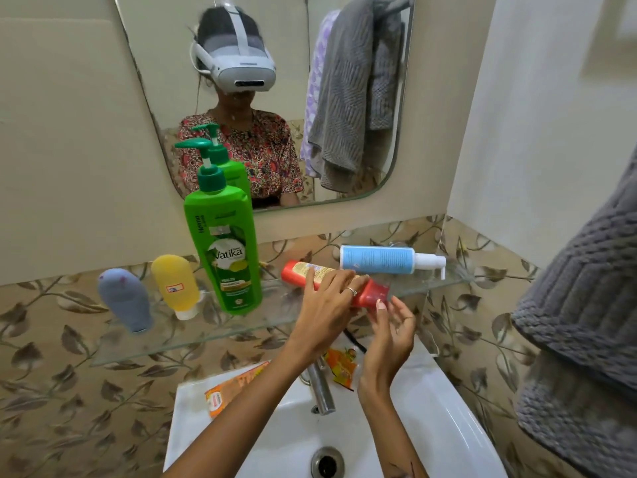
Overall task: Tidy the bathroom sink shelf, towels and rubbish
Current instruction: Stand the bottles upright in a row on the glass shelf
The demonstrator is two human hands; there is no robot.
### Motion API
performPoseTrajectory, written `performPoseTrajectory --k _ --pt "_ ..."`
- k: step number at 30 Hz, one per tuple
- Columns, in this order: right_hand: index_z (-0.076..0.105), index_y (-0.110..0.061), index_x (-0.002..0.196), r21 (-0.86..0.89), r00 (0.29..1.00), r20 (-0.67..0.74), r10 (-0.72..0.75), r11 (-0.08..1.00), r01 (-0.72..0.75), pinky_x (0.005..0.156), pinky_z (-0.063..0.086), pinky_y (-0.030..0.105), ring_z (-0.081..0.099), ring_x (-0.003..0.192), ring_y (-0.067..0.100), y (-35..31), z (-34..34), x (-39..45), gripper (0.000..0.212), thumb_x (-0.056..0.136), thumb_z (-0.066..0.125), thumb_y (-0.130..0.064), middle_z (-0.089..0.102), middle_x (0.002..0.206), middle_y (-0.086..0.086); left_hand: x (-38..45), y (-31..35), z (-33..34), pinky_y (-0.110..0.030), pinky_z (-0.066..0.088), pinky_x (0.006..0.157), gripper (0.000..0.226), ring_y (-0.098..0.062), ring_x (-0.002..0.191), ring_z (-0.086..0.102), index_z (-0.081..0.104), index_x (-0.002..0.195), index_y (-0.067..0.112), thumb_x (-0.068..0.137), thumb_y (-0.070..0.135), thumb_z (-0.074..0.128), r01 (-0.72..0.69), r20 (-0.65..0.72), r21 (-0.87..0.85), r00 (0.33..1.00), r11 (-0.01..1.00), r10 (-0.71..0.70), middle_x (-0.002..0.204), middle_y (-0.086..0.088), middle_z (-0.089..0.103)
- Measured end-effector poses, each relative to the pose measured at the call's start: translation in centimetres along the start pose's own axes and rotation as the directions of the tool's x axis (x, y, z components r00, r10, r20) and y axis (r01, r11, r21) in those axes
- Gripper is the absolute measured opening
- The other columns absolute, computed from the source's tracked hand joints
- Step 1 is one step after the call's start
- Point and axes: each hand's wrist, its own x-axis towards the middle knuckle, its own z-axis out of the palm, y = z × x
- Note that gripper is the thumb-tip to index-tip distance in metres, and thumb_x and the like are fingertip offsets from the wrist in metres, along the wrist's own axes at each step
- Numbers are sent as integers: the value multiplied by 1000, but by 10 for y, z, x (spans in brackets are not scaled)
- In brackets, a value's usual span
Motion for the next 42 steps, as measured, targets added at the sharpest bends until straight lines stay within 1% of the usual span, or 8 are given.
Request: performPoseTrajectory --k 3,6,13,18,22,29,35,42 --pt "59 -38 98 45 997 -12 -70 996 71 67 54 14 66 95 8 -3 3 -4 26 94 49 -15 64 104 -10 3 -1 -6 -63 24 107 58 -23 125 49 47 134 24 81 32 68 9 -28 -7 1000 1000 -9 132 -4 56" --pt "59 -38 102 78 987 41 -156 985 153 76 55 16 66 98 7 -13 11 -6 37 95 45 -5 65 107 -9 6 -3 -19 -62 31 104 51 -21 121 52 48 131 23 83 27 65 34 -119 -81 992 996 -44 129 -1 59" --pt "34 -43 127 3 888 398 -231 968 250 99 45 26 53 116 7 -42 44 5 67 83 58 2 49 132 -7 18 -16 -72 -27 44 83 37 -19 100 59 52 126 20 89 16 54 166 -184 -553 931 817 -314 113 -6 65" --pt "36 -19 138 -173 653 756 29 972 157 110 35 38 43 129 14 -39 53 25 69 80 68 -2 47 137 1 18 -20 -93 -27 48 84 30 -3 87 61 52 105 41 91 14 55 169 -119 -824 882 541 -457 98 11 65" --pt "52 -27 116 -229 518 847 121 962 150 96 48 30 60 112 20 -35 56 35 47 79 69 -3 63 116 0 13 -23 -93 -27 50 88 23 -5 94 61 55 109 32 92 16 54 141 -102 -885 871 444 -480 103 6 65" --pt "54 -19 115 -226 495 862 109 957 182 83 52 17 63 103 15 -31 64 41 42 78 71 -7 66 108 -3 -4 -33 -83 -11 49 83 35 2 100 60 53 120 27 89 13 59 199 -136 -857 802 475 -581 113 4 65" --pt "51 -20 122 -238 445 883 151 960 145 90 51 24 61 109 14 -29 78 47 47 80 68 -7 64 118 2 -25 -36 -55 4 39 79 60 2 99 57 41 137 16 84 -3 61 346 -198 -623 798 702 -570 123 -2 61" --pt "52 -28 118 -240 437 884 168 964 114 87 51 18 61 108 9 -23 79 49 44 83 64 -3 64 118 0 -35 -34 -41 -7 37 81 70 -14 110 59 23 147 19 88 7 59 369 -289 -437 806 820 -517 137 -4 50"
